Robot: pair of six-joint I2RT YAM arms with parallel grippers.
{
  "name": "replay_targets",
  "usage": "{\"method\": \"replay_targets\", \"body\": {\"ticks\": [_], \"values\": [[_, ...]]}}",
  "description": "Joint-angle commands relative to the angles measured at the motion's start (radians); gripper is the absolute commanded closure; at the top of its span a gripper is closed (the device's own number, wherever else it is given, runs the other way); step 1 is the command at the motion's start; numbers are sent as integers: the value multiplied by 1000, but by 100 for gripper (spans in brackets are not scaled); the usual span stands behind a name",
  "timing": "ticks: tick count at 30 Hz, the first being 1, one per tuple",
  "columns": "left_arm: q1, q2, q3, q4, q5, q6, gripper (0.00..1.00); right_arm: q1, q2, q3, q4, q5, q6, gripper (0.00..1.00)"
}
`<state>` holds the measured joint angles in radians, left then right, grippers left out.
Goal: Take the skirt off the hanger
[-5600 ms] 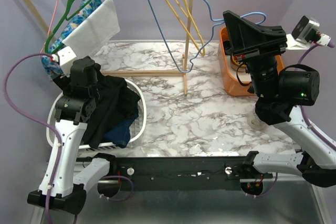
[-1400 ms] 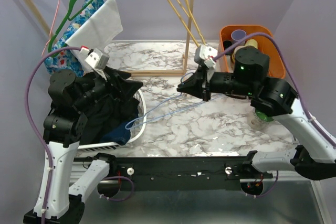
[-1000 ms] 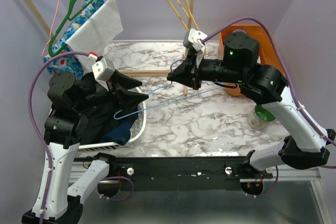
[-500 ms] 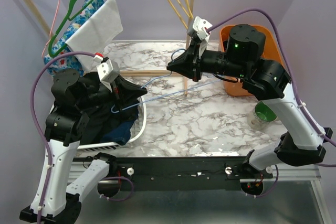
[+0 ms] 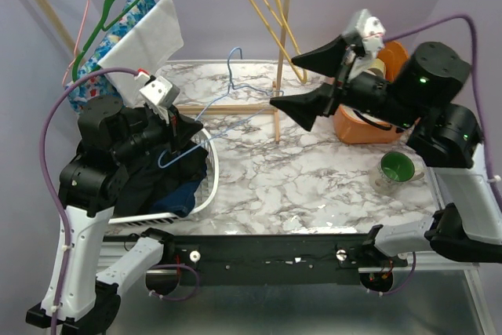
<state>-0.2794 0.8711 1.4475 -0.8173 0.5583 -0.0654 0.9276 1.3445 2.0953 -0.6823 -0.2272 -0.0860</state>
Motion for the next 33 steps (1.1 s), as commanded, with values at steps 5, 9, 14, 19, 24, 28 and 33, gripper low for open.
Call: {"method": "replay_targets", "body": {"ticks": [5,9,14,19,24,28,33], "values": [[-6,150,56,-65,-550,-30,100,1,-180,-116,199,112,61,0],[-6,177,70,91,-650,-63,100,1,-255,-204,257,147,83,0],[-6,203,76,321,-647,-111,100,1,-306,-262,286,193,83,0],[-7,272,152,417,-643,-122,100,1,-341,-297,299,201,83,0],[-7,359,215,519,-575,-122,100,2,-367,-336,323,212,115,0],[-7,374,223,606,-571,-111,100,1,-375,-348,333,219,115,0],[-7,459,292,618,-583,-82,100,2,-374,-347,332,218,124,0]]}}
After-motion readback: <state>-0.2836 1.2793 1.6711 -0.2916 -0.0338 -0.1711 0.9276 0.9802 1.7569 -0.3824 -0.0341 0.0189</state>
